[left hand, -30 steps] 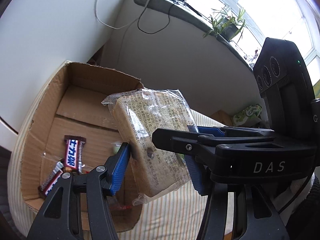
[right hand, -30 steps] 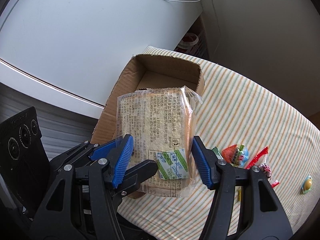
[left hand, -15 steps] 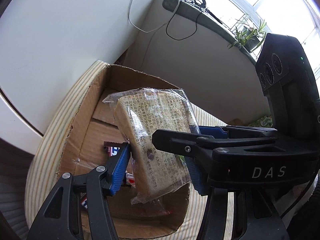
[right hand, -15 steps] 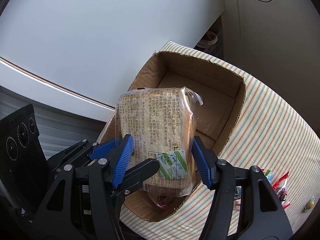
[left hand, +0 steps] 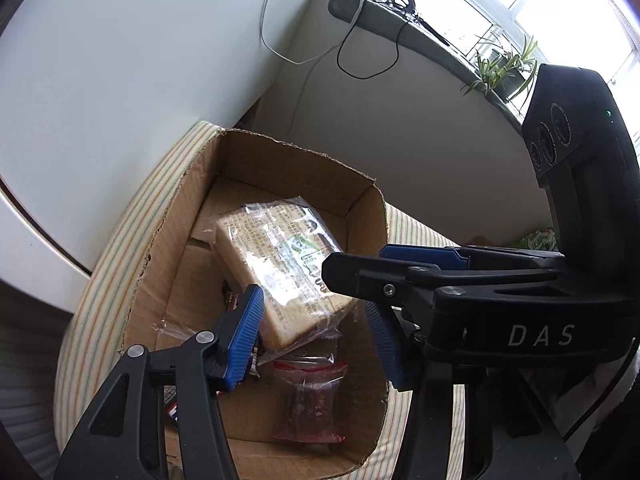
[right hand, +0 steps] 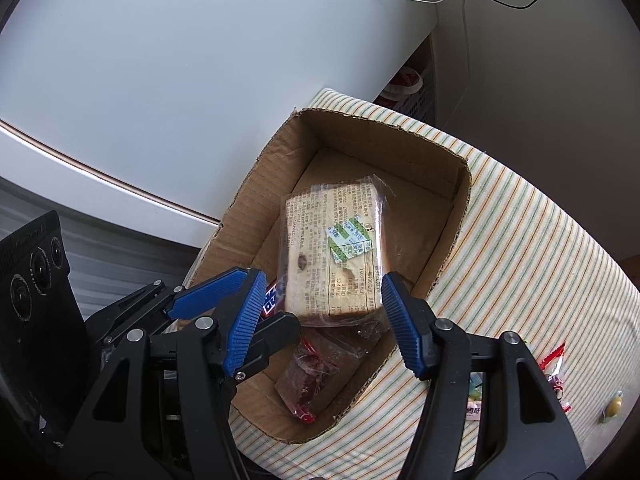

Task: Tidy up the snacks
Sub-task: 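Open both tools to release the bread loaf inside the box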

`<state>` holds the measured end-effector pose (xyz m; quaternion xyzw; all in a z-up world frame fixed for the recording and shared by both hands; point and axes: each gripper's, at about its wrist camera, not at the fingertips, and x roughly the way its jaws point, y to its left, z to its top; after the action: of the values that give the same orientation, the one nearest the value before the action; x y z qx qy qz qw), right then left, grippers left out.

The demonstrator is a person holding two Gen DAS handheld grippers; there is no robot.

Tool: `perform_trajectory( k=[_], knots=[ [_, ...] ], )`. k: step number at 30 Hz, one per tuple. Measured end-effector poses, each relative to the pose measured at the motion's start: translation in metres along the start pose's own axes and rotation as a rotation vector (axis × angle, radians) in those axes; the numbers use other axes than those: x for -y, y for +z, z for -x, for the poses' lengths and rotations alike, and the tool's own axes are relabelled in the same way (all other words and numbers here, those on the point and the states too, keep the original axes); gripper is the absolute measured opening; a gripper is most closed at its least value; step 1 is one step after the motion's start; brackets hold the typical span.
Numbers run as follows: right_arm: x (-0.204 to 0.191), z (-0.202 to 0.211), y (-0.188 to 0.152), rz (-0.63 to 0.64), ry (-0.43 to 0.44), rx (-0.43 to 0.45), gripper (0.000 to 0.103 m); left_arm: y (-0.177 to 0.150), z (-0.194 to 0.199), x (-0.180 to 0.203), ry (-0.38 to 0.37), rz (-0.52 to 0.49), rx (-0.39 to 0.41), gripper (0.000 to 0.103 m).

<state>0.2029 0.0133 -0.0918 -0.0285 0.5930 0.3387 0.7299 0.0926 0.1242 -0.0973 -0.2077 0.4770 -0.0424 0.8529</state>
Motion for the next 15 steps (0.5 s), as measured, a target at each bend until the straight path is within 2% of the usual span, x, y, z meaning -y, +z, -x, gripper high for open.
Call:
perform_trajectory(
  k=[15],
  knots=[
    [0.006, 0.029, -0.014, -0.001, -0.026, 0.044, 0.063, -0.005, 0.013, 0.014, 0.035, -0.041, 0.021, 0.051]
  ],
)
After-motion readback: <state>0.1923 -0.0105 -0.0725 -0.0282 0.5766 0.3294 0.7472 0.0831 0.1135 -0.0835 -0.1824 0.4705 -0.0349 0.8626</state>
